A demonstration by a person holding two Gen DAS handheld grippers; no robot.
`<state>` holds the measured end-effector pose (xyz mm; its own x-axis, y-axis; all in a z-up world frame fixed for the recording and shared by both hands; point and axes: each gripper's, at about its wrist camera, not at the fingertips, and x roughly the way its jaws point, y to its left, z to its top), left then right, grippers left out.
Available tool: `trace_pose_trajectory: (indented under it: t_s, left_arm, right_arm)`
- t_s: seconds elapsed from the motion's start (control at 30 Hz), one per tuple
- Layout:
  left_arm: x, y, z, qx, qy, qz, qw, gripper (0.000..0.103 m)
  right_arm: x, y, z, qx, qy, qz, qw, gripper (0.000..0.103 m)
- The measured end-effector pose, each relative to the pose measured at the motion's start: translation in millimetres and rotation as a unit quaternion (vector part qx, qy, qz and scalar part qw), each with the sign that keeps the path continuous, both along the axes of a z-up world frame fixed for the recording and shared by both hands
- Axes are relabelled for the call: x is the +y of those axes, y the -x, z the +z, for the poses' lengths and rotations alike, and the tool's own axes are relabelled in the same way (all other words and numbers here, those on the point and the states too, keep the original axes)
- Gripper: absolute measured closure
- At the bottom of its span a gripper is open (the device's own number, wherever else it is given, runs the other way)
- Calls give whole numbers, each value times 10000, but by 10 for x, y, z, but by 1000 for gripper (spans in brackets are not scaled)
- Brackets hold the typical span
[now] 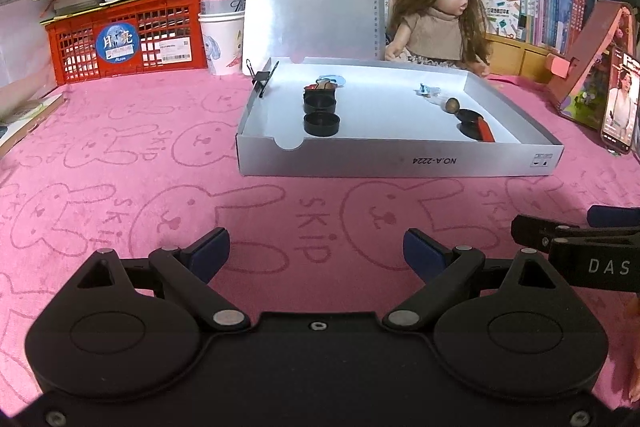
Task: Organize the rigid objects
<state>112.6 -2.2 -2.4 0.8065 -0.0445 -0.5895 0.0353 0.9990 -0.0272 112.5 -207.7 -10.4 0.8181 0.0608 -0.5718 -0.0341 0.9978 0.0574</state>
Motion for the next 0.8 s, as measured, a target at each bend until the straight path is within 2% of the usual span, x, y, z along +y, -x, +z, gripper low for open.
trace_pose_trajectory:
  t_s: [0.47,0.8]
  left_arm:
    - [-17,-37,-44,105,-124,16,9999,4]
    - [-12,-49,-56,149,-152,99,9997,0]
  right_arm:
    - [66,-56,-45,185,223,63,9996,0]
    - [60,-58,-48,184,199,64,9996,0]
